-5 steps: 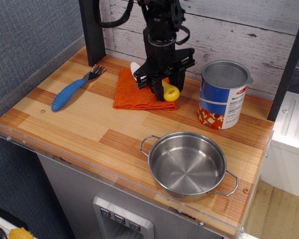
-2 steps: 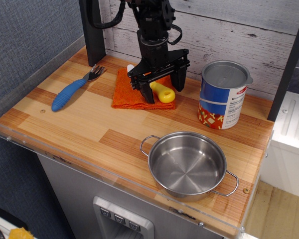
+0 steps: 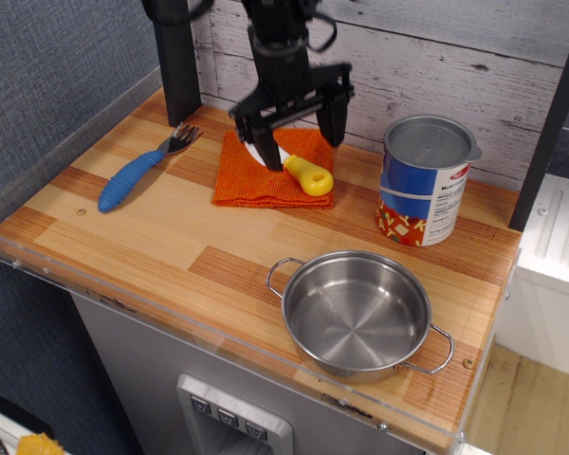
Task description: Pick up the knife and place it on the orange cloth
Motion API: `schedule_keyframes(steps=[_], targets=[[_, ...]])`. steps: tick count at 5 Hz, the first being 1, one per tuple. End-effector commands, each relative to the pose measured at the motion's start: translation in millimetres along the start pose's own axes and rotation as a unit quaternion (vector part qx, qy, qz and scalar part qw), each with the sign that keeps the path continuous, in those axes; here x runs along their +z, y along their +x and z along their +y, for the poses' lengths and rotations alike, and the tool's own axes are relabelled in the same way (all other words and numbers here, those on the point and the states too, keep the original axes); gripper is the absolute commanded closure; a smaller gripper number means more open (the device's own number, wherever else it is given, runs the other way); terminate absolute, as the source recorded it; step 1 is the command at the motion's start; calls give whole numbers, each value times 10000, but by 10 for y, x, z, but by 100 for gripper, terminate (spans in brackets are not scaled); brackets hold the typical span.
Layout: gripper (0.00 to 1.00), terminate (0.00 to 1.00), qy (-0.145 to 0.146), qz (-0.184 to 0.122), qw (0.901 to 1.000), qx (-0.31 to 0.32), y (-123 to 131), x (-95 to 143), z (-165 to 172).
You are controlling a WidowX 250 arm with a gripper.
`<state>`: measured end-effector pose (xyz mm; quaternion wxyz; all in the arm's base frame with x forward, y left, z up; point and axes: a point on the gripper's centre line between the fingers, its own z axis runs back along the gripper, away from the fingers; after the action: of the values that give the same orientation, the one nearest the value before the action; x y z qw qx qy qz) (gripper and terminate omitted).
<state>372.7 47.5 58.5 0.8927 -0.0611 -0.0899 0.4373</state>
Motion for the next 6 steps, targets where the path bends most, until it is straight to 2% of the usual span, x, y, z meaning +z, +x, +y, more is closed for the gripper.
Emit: schedule_keyframes(steps=[1, 2, 3, 4, 6], targets=[[0, 0, 159, -217, 9952, -944, -35, 549, 232], [0, 0, 497, -294, 9849, -1633, 102, 673, 470], [0, 0, 614, -286, 9730, -2205, 254, 707, 683], [0, 0, 694, -411, 9613, -2633, 398, 745, 833], [0, 0, 647, -526, 9499, -3012, 564, 763, 986]])
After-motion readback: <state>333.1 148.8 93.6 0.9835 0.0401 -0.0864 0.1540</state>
